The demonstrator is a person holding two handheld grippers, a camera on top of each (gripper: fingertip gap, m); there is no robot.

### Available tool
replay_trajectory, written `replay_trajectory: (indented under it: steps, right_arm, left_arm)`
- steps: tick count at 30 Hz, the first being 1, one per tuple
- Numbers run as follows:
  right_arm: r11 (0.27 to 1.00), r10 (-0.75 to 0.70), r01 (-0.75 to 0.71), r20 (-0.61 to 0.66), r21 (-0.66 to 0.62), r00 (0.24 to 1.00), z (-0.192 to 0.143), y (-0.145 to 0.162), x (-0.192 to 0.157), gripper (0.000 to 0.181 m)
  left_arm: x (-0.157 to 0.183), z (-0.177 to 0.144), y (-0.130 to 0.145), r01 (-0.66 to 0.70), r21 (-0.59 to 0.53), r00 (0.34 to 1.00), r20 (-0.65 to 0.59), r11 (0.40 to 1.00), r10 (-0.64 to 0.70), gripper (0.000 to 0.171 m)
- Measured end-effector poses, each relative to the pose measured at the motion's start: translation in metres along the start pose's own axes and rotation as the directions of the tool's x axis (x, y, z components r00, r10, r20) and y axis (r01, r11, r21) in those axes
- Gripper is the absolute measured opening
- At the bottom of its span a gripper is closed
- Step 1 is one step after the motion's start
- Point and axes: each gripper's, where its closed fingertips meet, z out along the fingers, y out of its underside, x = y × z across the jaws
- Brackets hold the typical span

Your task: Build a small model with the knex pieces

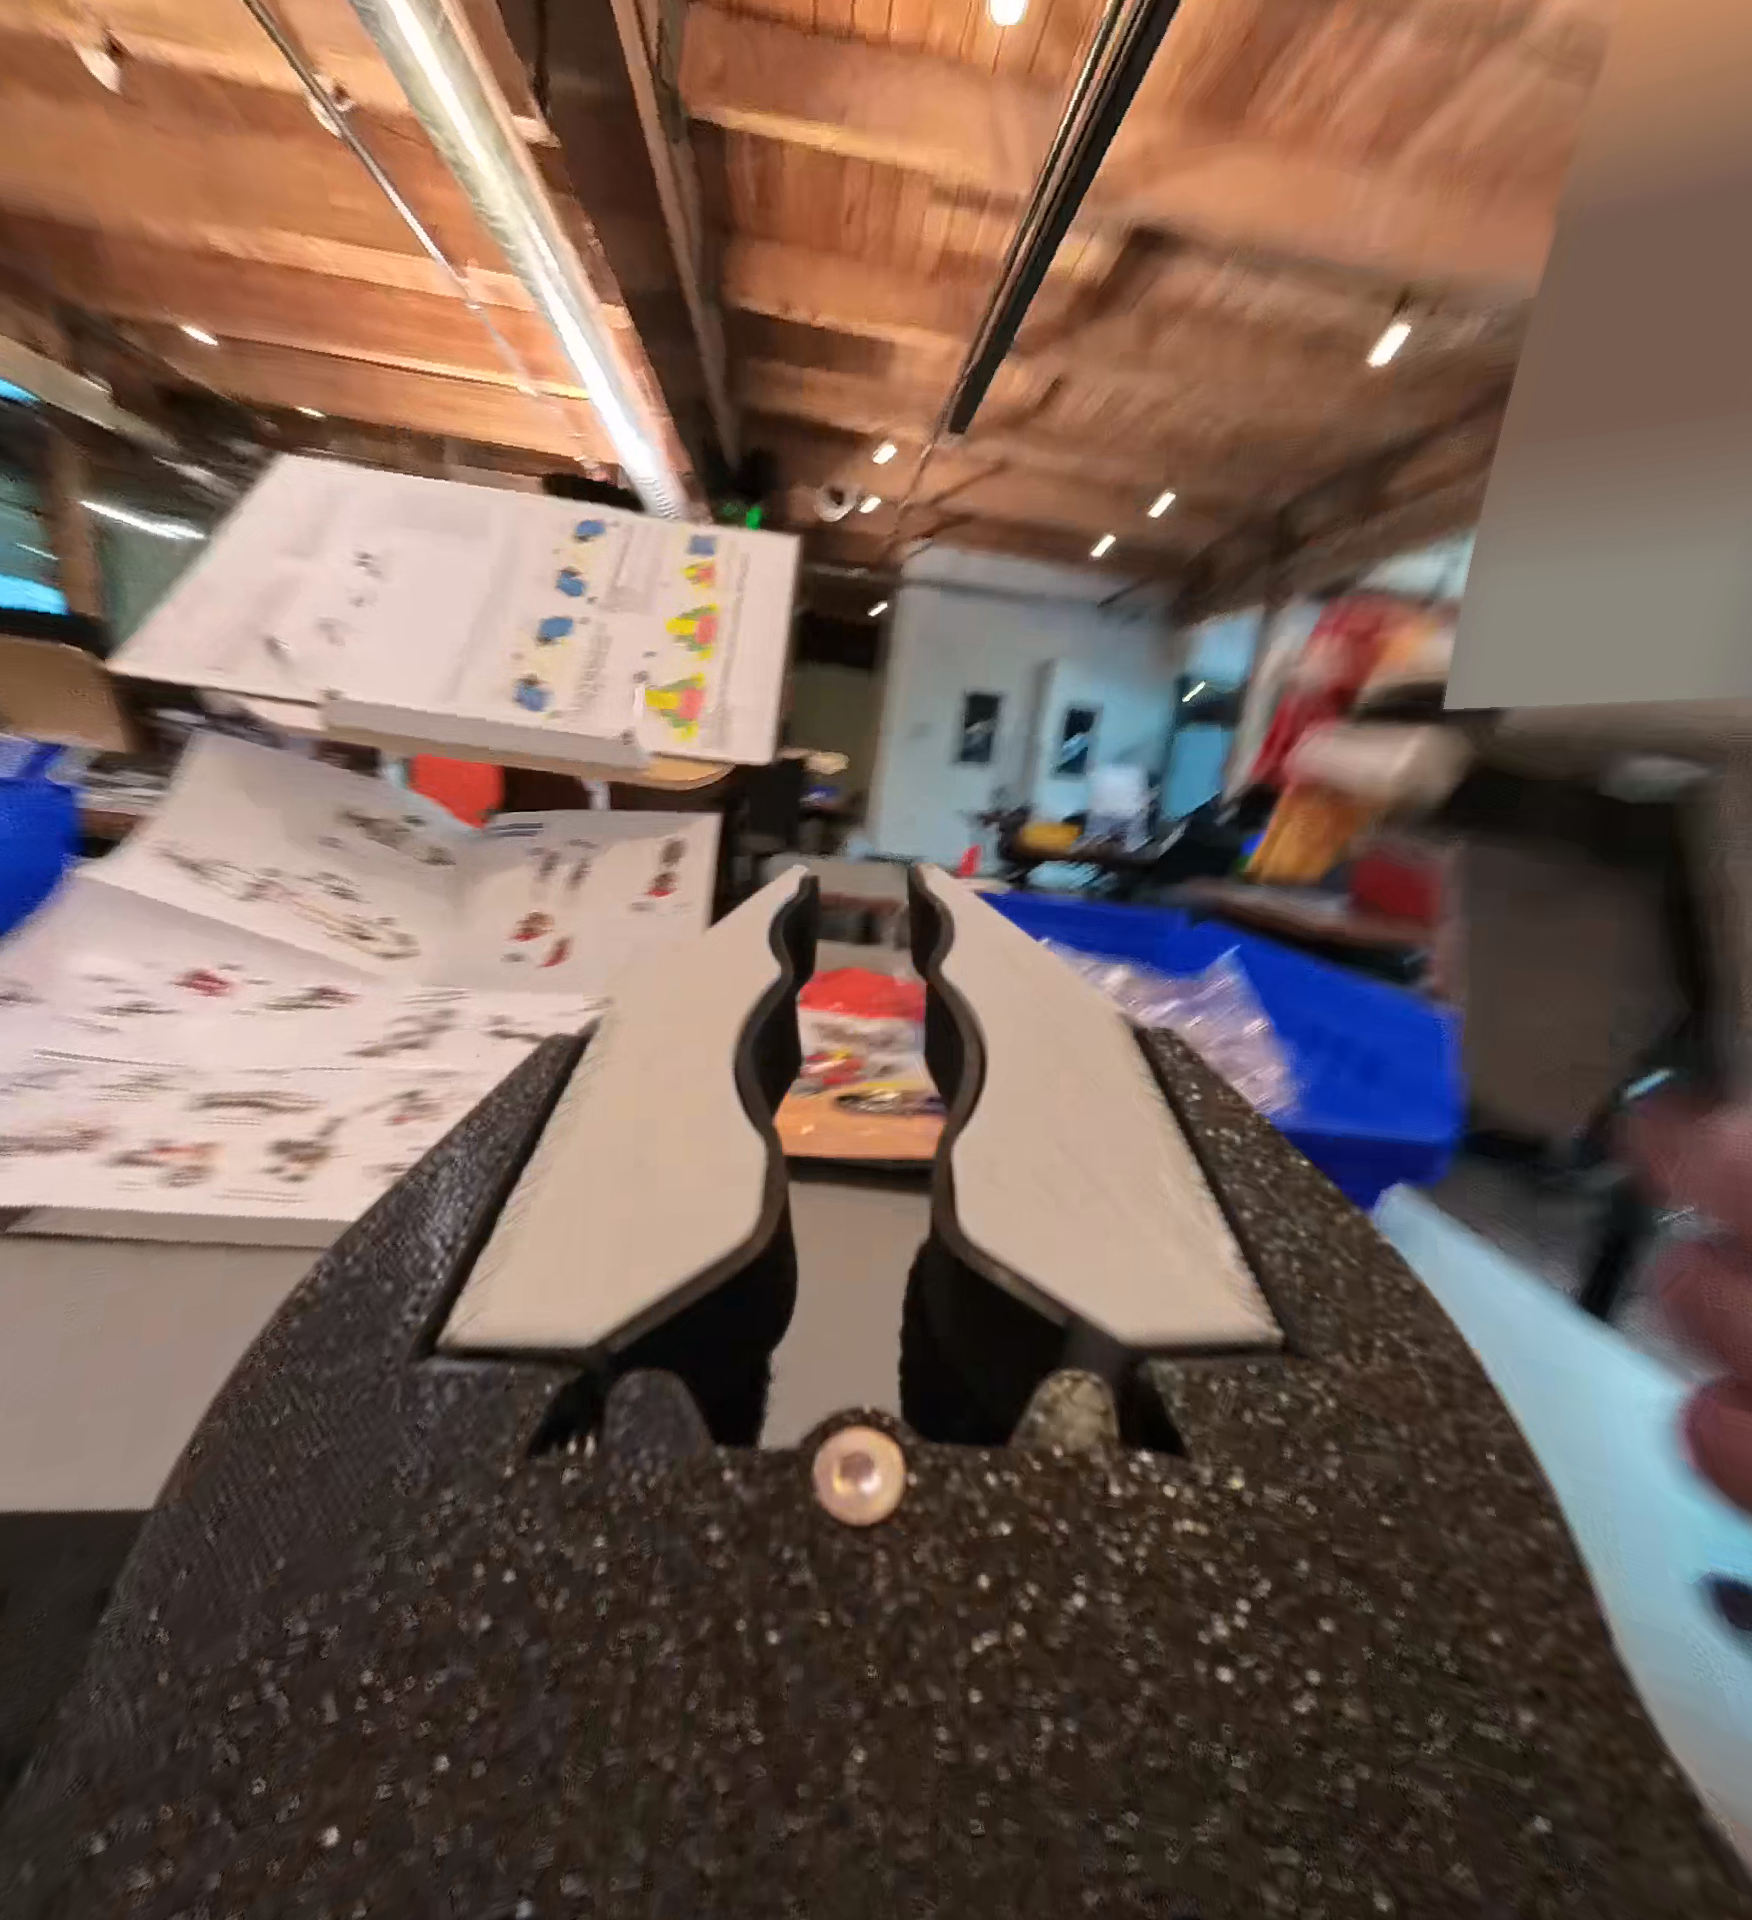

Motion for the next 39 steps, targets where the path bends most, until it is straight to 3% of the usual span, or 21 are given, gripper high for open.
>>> replay_trajectory:
  steps: [3, 5, 8, 12, 15, 19, 24, 30, 31, 35, 39]
  right_arm:
    - [1.000, 0.003, -0.002, -0.057, 0.015, 0.998, 0.006, 0.003, 0.011, 0.028]
    - [0.998, -0.067, 0.068, -0.126, 0.003, 0.990, 0.004, 0.001, 0.020, 0.028]
    - [0.999, -0.038, 0.035, -0.143, -0.024, 0.989, 0.003, 0.010, 0.026, 0.028]
    - [0.997, -0.070, 0.075, -0.205, 0.017, 0.976, -0.006, -0.003, 0.038, 0.028]
    - [0.997, -0.082, 0.080, -0.177, -0.018, 0.981, -0.005, 0.004, 0.031, 0.028]
    - [0.992, -0.125, 0.118, -0.153, -0.051, 0.980, -0.006, 0.011, 0.023, 0.028]
    - [0.969, -0.241, 0.226, -0.189, -0.100, 0.952, -0.006, 0.018, 0.020, 0.030]
    - [0.927, -0.351, 0.302, -0.239, -0.221, 0.905, -0.003, 0.037, 0.030, 0.045]
    - [0.929, -0.345, 0.294, -0.241, -0.224, 0.907, -0.003, 0.038, 0.031, 0.059]
    - [0.916, -0.375, 0.301, -0.304, -0.265, 0.876, -0.008, 0.041, 0.049, 0.060]
    - [0.849, -0.438, 0.371, -0.110, -0.376, 0.892, 0.005, 0.074, 0.025, 0.059]
  left_arm:
    - [0.004, -0.010, -0.011, 0.162, 0.044, 0.976, -0.154, 0.986, -0.153, 0.019]
    - [0.018, -0.019, -0.019, 0.215, 0.062, 0.936, -0.297, 0.975, -0.187, 0.024]
    - [0.032, -0.024, -0.021, 0.248, 0.018, 0.878, -0.425, 0.969, -0.217, 0.039]
    - [0.048, -0.027, -0.015, 0.109, -0.004, 0.875, -0.474, 0.994, -0.098, 0.041]
    - [0.051, -0.022, -0.006, -0.015, -0.043, 0.895, -0.445, 0.999, -0.006, 0.031]
    - [0.065, -0.026, -0.007, -0.142, -0.040, 0.846, -0.524, 0.989, 0.101, 0.005]
    - [0.062, -0.032, -0.001, -0.216, -0.074, 0.776, -0.619, 0.974, 0.125, 0.002]
    - [0.048, -0.038, 0.022, -0.436, -0.090, 0.553, -0.811, 0.895, 0.188, 0.002]
    - [0.040, -0.032, 0.027, -0.441, -0.120, 0.560, -0.811, 0.889, 0.169, 0.002]
    - [0.004, -0.004, 0.033, -0.432, -0.179, 0.596, -0.793, 0.884, 0.131, 0.002]
    - [-0.013, 0.006, 0.089, -0.598, -0.323, 0.529, -0.846, 0.733, 0.059, 0.002]
